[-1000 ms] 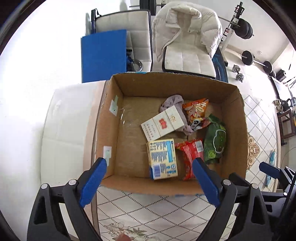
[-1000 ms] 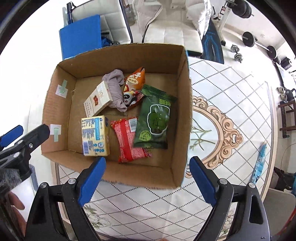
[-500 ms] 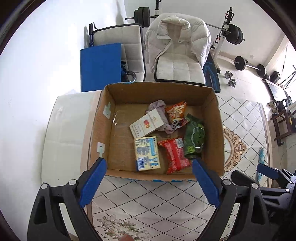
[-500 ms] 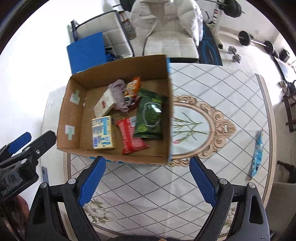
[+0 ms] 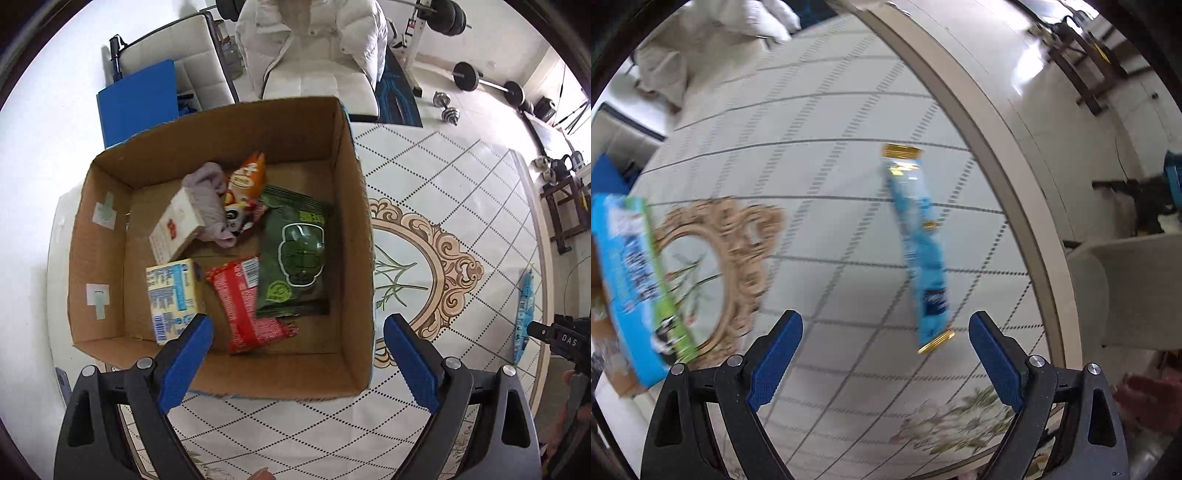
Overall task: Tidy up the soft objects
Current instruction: 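Grasp the blue ice-pop stick with the right tool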
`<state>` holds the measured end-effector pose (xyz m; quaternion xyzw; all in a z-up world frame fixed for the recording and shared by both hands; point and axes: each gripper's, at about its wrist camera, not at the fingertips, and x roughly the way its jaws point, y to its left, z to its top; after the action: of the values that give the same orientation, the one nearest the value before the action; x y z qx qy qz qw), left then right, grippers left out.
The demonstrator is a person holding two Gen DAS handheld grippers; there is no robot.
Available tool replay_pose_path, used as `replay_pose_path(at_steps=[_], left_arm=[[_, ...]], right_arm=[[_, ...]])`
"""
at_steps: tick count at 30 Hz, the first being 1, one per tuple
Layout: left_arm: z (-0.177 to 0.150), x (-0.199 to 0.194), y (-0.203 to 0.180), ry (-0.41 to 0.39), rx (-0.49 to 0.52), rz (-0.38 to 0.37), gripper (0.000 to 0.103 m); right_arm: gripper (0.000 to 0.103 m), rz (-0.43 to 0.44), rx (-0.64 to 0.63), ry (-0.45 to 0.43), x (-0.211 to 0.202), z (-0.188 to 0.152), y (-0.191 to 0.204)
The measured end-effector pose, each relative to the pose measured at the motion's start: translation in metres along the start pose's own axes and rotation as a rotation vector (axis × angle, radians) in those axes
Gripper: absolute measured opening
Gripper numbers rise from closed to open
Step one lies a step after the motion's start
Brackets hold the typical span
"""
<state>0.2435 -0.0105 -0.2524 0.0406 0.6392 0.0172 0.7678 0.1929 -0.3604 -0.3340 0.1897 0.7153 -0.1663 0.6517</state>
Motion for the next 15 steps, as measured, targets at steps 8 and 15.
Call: replay_pose_path(at_steps=[8,15], left_arm=[[0.009,0.023,-0.014,0.031,-0.008,0.020,0.095],[0.008,0.018,-0.008,0.033,-0.018,0.012,0.095]], right_arm=[[0.080,-0.005,0.060,0.120,0.055,0.019,-0.017],[0.024,0.018,0.050,0.110,0.052,0.005,-0.005]])
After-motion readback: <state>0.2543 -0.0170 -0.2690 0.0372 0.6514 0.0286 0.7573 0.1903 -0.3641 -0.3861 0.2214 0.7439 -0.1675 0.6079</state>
